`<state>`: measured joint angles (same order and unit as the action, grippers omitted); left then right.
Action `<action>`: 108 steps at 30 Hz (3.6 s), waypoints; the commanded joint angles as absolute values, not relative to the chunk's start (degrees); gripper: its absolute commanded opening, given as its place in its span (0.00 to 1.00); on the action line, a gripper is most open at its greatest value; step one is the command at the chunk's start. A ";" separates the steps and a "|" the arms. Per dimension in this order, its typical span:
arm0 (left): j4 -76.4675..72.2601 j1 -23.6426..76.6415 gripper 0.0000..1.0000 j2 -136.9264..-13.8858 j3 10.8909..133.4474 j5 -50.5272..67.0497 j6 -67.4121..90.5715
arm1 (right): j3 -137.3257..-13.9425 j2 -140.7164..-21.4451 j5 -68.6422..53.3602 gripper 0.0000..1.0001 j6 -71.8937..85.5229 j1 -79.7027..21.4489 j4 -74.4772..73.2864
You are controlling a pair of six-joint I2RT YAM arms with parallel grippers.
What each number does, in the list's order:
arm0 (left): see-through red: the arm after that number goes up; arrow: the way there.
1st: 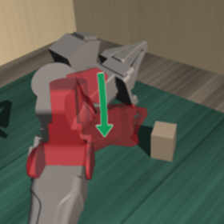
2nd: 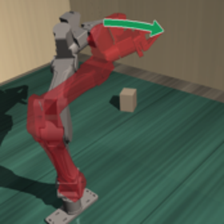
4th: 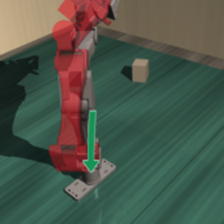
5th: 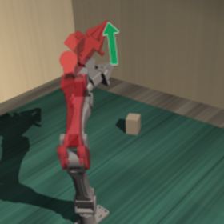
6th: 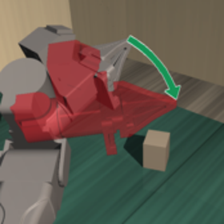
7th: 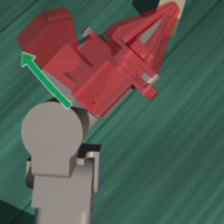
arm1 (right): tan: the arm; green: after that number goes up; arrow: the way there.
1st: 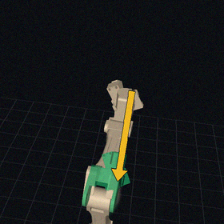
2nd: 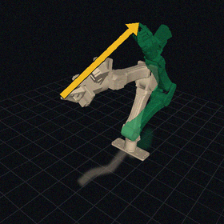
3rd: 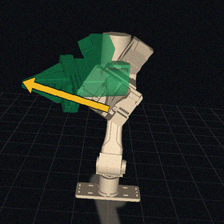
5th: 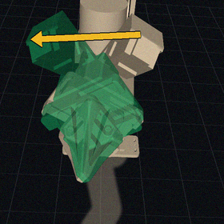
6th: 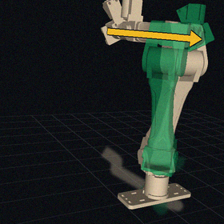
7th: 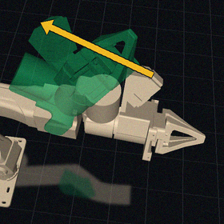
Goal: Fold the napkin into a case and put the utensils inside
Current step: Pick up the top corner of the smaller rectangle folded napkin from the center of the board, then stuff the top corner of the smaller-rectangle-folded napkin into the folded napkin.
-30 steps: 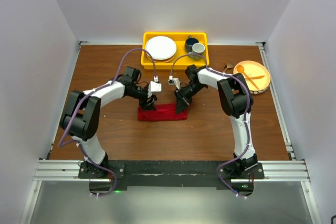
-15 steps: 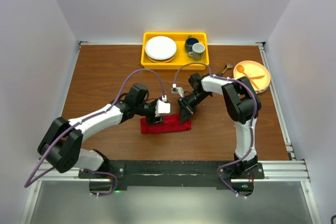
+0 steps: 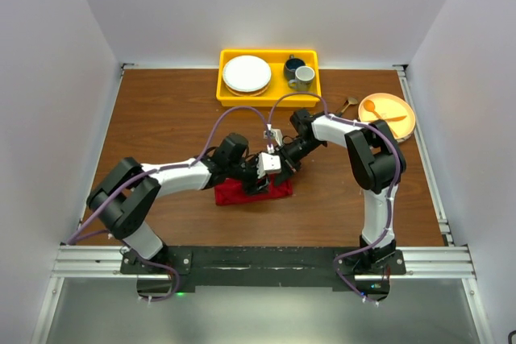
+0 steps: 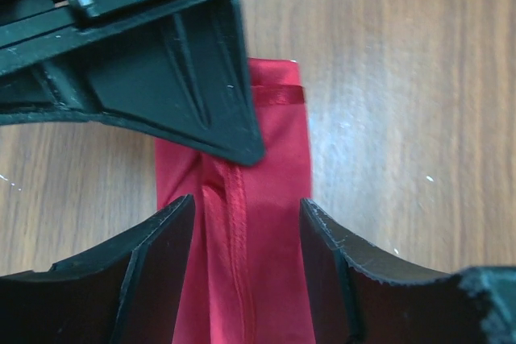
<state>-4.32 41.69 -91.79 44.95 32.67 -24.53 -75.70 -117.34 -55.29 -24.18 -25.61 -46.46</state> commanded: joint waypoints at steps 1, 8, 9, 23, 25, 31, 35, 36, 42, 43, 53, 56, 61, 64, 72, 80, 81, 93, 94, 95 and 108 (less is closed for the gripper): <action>-9.58 42.01 0.59 -94.04 48.60 31.90 -21.10 | -75.68 -114.61 -57.74 0.00 -24.87 -25.84 -45.70; -8.79 42.01 0.46 -97.29 50.71 34.98 -18.72 | -74.79 -114.00 -58.62 0.00 -25.14 -25.84 -45.00; -8.62 42.01 0.44 -97.73 50.80 34.98 -18.11 | -74.71 -113.82 -58.62 0.00 -25.31 -25.84 -45.00; -3.43 41.92 0.00 -98.88 51.07 36.91 -16.09 | -75.85 -113.73 -58.62 0.11 -25.14 -25.23 -46.41; -3.78 41.75 0.00 -98.96 50.28 36.83 -14.95 | -76.02 -113.64 -58.36 0.13 -24.70 -24.87 -46.41; -5.36 40.26 0.00 -99.05 49.31 37.70 -11.08 | -77.34 -112.59 -58.36 0.38 -23.38 -23.73 -47.64; -5.27 39.46 0.00 -98.44 49.22 38.41 -10.28 | -78.84 -111.27 -58.53 0.39 -19.52 -22.33 -46.85; -5.36 39.46 0.00 -98.44 49.04 38.50 -10.28 | -78.75 -110.49 -58.10 0.38 -18.47 -22.15 -45.45; -6.50 39.55 0.00 -97.91 47.90 38.32 -9.76 | -75.42 -106.35 -51.35 0.18 -6.60 -22.15 -34.38; -6.59 39.55 0.00 -97.82 47.90 38.15 -9.58 | -75.32 -105.74 -49.33 0.14 -5.90 -22.24 -33.58; -8.87 39.55 0.00 -95.80 45.18 36.83 -4.23 | -73.21 -105.11 -45.26 0.21 -3.17 -24.17 -34.27; -9.23 39.73 0.00 -94.92 43.86 35.95 -3.52 | -74.00 -105.73 -42.47 0.14 -4.31 -25.75 -35.68; -11.77 40.17 0.00 -93.52 41.92 34.37 -2.73 | -72.69 -105.12 -38.68 0.00 -3.08 -28.99 -35.07; -12.65 40.17 0.00 -93.43 40.88 34.02 -2.46 | -70.06 -103.45 -34.64 0.00 -2.64 -30.75 -33.24; -18.45 40.17 0.00 -91.93 36.48 33.58 -0.44 | -67.50 -103.01 -31.63 0.05 -0.53 -32.25 -31.11; -16.70 39.99 0.00 -92.11 37.00 32.52 -4.47 | -68.29 -108.36 -31.64 0.09 2.11 -32.78 -30.50; -15.66 39.73 0.00 -91.41 37.09 32.35 -5.00 | -68.55 -108.80 -31.29 0.09 2.11 -32.78 -30.67; -6.07 39.38 0.00 -86.31 38.32 32.43 -1.33 | -68.56 -110.22 -27.34 0.09 2.46 -32.78 -31.64; -5.80 39.38 0.00 -86.48 38.15 33.04 -0.88 | -68.47 -110.21 -27.16 0.09 2.63 -32.78 -31.47; -5.54 39.37 0.00 -86.66 37.88 33.39 -0.44 | -68.47 -110.13 -26.98 0.09 2.55 -32.78 -31.38; -1.76 33.75 0.00 -94.83 38.40 38.05 9.84 | -68.12 -109.87 -26.19 0.09 3.52 -32.87 -29.62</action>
